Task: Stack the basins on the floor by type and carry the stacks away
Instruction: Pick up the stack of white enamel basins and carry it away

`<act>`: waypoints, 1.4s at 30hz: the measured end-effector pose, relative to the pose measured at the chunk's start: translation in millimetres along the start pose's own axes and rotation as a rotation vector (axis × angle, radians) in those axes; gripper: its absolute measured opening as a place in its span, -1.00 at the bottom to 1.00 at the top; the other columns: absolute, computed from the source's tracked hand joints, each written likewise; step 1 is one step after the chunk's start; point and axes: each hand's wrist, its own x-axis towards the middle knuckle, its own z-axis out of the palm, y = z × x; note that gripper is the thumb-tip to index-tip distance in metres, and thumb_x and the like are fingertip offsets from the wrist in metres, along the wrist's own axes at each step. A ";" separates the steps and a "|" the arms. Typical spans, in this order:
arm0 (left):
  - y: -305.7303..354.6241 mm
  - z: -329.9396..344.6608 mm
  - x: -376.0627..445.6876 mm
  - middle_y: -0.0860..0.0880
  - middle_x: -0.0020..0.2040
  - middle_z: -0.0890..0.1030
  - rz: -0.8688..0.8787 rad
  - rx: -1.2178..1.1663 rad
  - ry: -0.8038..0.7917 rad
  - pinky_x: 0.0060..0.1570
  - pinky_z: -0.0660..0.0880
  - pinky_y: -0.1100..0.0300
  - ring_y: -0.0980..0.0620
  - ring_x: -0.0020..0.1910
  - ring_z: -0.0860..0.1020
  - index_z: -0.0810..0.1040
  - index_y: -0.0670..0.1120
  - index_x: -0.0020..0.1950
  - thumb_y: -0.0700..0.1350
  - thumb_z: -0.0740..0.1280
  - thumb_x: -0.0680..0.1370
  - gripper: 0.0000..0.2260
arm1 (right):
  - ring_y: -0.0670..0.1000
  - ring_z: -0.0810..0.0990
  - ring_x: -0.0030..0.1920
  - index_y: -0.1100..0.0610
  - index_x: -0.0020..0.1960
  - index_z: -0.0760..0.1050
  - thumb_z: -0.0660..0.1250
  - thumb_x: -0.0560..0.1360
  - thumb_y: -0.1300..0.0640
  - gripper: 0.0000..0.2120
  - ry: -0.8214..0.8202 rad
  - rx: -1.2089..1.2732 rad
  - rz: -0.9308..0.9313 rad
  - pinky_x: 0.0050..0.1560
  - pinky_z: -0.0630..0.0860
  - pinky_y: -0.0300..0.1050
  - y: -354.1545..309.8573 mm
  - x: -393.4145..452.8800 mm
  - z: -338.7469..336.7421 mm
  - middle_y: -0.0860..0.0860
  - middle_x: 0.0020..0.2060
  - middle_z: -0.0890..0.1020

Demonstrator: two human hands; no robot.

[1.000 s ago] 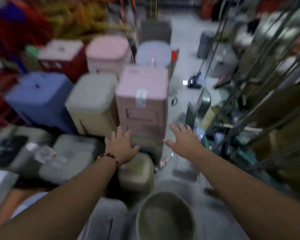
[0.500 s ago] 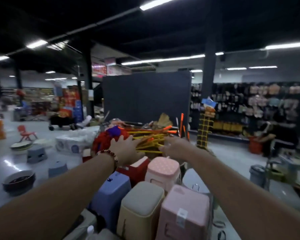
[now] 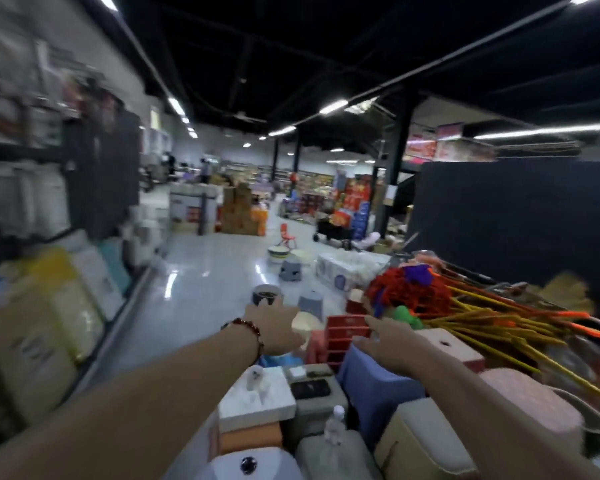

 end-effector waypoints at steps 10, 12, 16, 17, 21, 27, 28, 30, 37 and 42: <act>-177.5 -3.4 -37.3 -0.06 0.62 0.06 -0.256 0.051 0.016 0.44 0.27 -0.11 -0.15 0.53 0.22 0.05 0.10 0.61 0.34 0.11 0.57 -0.33 | 0.16 0.25 0.49 -0.08 0.58 0.10 0.20 0.49 -0.33 -0.24 0.013 -0.027 -0.305 0.45 0.27 0.13 -186.7 52.0 27.6 0.08 0.54 0.22; -218.2 -4.2 -36.6 -0.05 0.63 0.05 -0.268 0.064 0.008 0.45 0.25 -0.11 -0.14 0.55 0.17 0.04 0.10 0.61 0.34 0.10 0.57 -0.32 | 0.16 0.25 0.50 -0.08 0.59 0.09 0.23 0.50 -0.32 -0.24 0.021 -0.018 -0.321 0.45 0.26 0.14 -221.9 68.5 28.3 0.08 0.55 0.21; -310.0 -15.5 -28.4 -0.07 0.64 -0.07 -0.273 0.120 0.029 0.48 0.15 -0.17 -0.20 0.59 0.01 0.01 0.10 0.62 0.33 0.12 0.58 -0.32 | 0.15 0.23 0.51 -0.05 0.60 0.03 0.25 0.49 -0.32 -0.20 0.056 0.009 -0.311 0.45 0.25 0.17 -291.7 120.3 19.0 0.05 0.56 0.21; -333.3 -19.0 -25.5 -0.08 0.63 -0.09 -0.282 0.139 0.022 0.48 0.14 -0.18 -0.21 0.59 0.00 0.00 0.10 0.62 0.34 0.12 0.57 -0.30 | 0.15 0.22 0.52 -0.05 0.60 0.01 0.24 0.49 -0.33 -0.18 0.049 0.025 -0.304 0.46 0.25 0.17 -308.1 133.7 15.6 0.05 0.57 0.18; -412.0 -32.3 4.5 -0.06 0.62 0.07 -0.325 0.145 0.018 0.42 0.31 -0.14 -0.18 0.54 0.19 -0.06 0.08 0.62 0.39 0.13 0.53 -0.23 | 0.15 0.17 0.54 -0.05 0.61 -0.01 0.20 0.51 -0.36 -0.19 0.058 0.098 -0.255 0.47 0.22 0.16 -367.4 182.2 10.7 0.04 0.58 0.14; -444.6 -20.7 74.5 -0.09 0.61 0.13 -0.242 0.109 0.028 0.44 0.29 -0.10 -0.15 0.54 0.21 -0.03 0.05 0.62 0.37 0.17 0.54 -0.22 | 0.16 0.20 0.53 -0.07 0.59 0.05 0.24 0.45 -0.37 -0.17 0.023 0.090 -0.259 0.46 0.23 0.23 -438.0 254.7 27.5 0.02 0.57 0.17; -446.1 -17.9 88.8 -0.10 0.60 0.14 -0.216 0.136 0.033 0.44 0.28 -0.11 -0.16 0.53 0.21 -0.02 0.05 0.62 0.36 0.17 0.54 -0.23 | 0.15 0.20 0.53 -0.08 0.59 0.05 0.24 0.44 -0.38 -0.16 0.022 0.093 -0.259 0.45 0.23 0.24 -443.9 270.3 29.2 0.01 0.57 0.17; -451.7 -12.0 119.6 -0.12 0.59 0.16 -0.172 0.179 0.048 0.44 0.26 -0.15 -0.18 0.52 0.22 0.00 0.05 0.61 0.36 0.15 0.55 -0.25 | 0.14 0.20 0.53 -0.10 0.58 0.06 0.23 0.42 -0.40 -0.15 0.023 0.097 -0.252 0.44 0.23 0.26 -450.2 302.2 33.3 0.00 0.57 0.17; -484.4 10.0 246.4 -0.13 0.63 0.02 -0.179 0.141 0.030 0.49 0.18 -0.18 -0.19 0.57 0.12 -0.01 0.08 0.62 0.39 0.13 0.54 -0.24 | 0.20 0.11 0.55 -0.07 0.60 -0.05 0.15 0.46 -0.43 -0.14 0.059 0.142 -0.178 0.46 0.19 0.28 -436.2 422.8 52.4 0.03 0.59 0.11; -503.4 29.4 330.4 -0.13 0.63 -0.01 -0.215 0.050 -0.025 0.49 0.18 -0.17 -0.19 0.57 0.12 -0.01 0.09 0.62 0.41 0.11 0.53 -0.23 | 0.27 0.10 0.53 -0.11 0.58 0.01 0.09 0.42 -0.50 -0.14 0.015 0.157 -0.141 0.44 0.18 0.31 -428.4 502.9 64.7 0.07 0.58 0.11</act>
